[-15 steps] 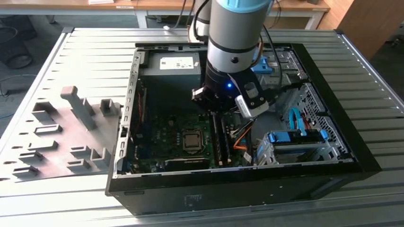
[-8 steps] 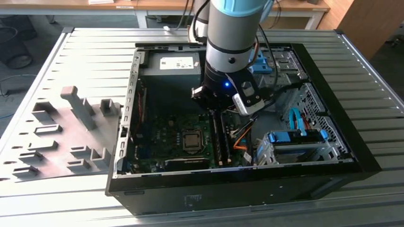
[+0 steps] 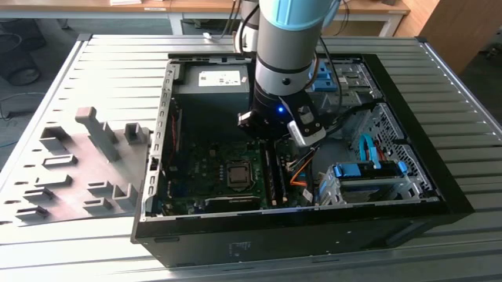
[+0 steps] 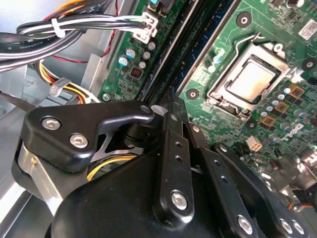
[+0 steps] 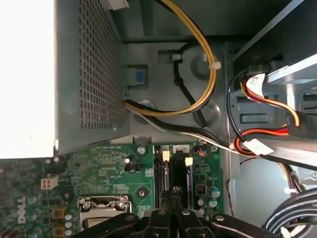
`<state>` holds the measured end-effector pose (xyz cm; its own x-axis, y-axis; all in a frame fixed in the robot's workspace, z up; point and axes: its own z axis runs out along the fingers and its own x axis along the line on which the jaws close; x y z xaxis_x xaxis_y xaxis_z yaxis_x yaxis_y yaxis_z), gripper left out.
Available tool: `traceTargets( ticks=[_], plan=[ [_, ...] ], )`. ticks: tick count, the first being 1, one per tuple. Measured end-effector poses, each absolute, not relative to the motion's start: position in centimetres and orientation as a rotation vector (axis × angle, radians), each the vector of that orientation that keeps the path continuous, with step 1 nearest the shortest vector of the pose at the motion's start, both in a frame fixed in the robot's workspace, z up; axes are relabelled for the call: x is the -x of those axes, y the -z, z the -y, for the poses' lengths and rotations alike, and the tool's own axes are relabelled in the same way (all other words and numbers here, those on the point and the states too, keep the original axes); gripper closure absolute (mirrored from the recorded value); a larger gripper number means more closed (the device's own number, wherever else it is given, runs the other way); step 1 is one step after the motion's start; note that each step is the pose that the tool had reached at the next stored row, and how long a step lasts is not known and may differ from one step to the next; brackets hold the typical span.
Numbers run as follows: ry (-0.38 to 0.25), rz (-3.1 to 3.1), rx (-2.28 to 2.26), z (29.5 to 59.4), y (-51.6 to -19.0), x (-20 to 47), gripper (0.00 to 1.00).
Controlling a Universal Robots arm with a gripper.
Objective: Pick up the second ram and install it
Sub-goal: 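Press down the second ram until it locks into place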
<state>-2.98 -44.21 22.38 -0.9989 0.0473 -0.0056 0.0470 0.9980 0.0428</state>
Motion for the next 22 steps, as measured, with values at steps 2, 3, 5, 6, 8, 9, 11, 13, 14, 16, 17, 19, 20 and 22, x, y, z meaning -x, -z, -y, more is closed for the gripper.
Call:
traceTargets(
  ticks=[2,3,5,6,8,9,11,13,14,16,17,19,20,22],
  plan=[
    [-0.067,-3.133,-0.073,44.2,-22.2,3.0,0.89],
    [-0.067,-3.133,-0.073,44.2,-22.2,3.0,0.89],
    [-0.066,-3.134,-0.072,44.1,-22.1,3.0,0.89],
    [-0.066,-3.134,-0.072,44.1,-22.0,3.0,0.89],
    [-0.066,-3.134,-0.071,44.1,-21.9,3.0,0.89],
    [-0.066,-3.134,-0.071,44.1,-21.9,3.0,0.89],
    [-0.066,-3.134,-0.071,44.1,-21.8,3.0,0.89],
    [-0.066,-3.134,-0.07,44.1,-21.7,3.0,0.89],
    [-0.066,-3.134,-0.07,44.1,-21.7,3.0,0.89],
    [-0.064,-3.134,-0.069,44.0,-21.8,3.0,0.89],
    [-0.065,-3.133,-0.069,44.0,-22.0,3.0,0.89],
    [-0.06,-3.133,-0.069,44.0,-22.9,3.0,0.89],
    [-0.06,-3.134,-0.069,44.0,-23.1,3.0,0.89],
    [-0.06,-3.134,-0.066,44.2,-23.2,3.0,0.89]
  ],
)
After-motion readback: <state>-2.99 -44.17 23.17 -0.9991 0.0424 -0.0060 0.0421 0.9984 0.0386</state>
